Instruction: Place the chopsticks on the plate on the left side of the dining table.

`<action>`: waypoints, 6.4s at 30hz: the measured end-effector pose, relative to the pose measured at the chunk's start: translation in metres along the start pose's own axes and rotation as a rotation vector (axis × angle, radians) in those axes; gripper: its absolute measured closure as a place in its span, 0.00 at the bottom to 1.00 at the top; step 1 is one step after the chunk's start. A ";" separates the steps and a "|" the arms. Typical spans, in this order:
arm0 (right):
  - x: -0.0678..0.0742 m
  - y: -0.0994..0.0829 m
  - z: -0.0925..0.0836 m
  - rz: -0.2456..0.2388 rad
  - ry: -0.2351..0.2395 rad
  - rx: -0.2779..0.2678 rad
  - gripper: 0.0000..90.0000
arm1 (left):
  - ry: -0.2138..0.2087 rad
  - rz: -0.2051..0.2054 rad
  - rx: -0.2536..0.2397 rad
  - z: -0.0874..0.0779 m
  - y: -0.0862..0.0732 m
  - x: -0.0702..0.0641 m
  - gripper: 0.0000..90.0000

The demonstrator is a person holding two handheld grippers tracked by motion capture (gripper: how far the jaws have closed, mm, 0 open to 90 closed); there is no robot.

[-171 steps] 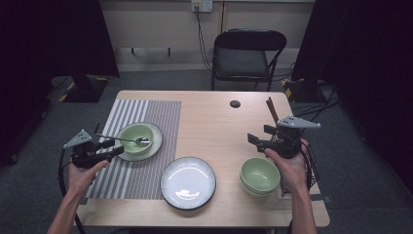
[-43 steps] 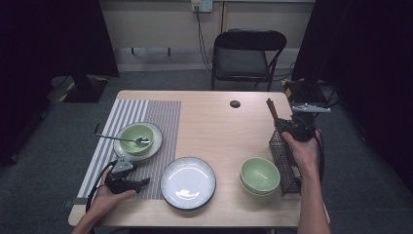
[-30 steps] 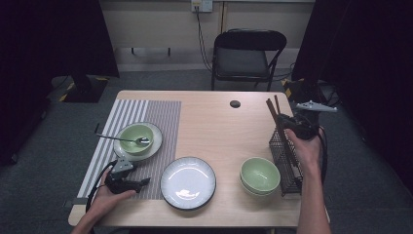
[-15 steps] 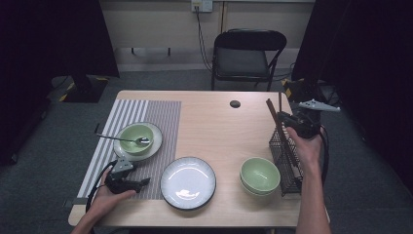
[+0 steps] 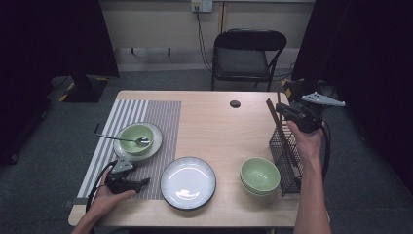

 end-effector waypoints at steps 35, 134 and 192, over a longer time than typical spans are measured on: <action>0.049 0.037 0.007 -0.079 0.112 -0.072 0.94 | 0.014 0.008 -0.006 -0.012 0.011 -0.003 0.27; 0.281 0.005 0.070 0.007 0.596 -0.041 0.94 | -0.417 -0.057 -0.435 -0.001 0.179 -0.079 0.74; 0.283 -0.069 0.060 -0.032 0.666 0.068 0.68 | -0.365 -0.086 -0.516 -0.042 0.193 -0.038 0.94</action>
Point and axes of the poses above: each handheld gripper's, and its own axes: z roughly forward along the jaws, y roughly out of its top, x roughly to its left, the point moved 9 cm from there along z, roughly forward along the jaws, and after that the axes turned 9 degrees about -x, right-handed, at the moved point
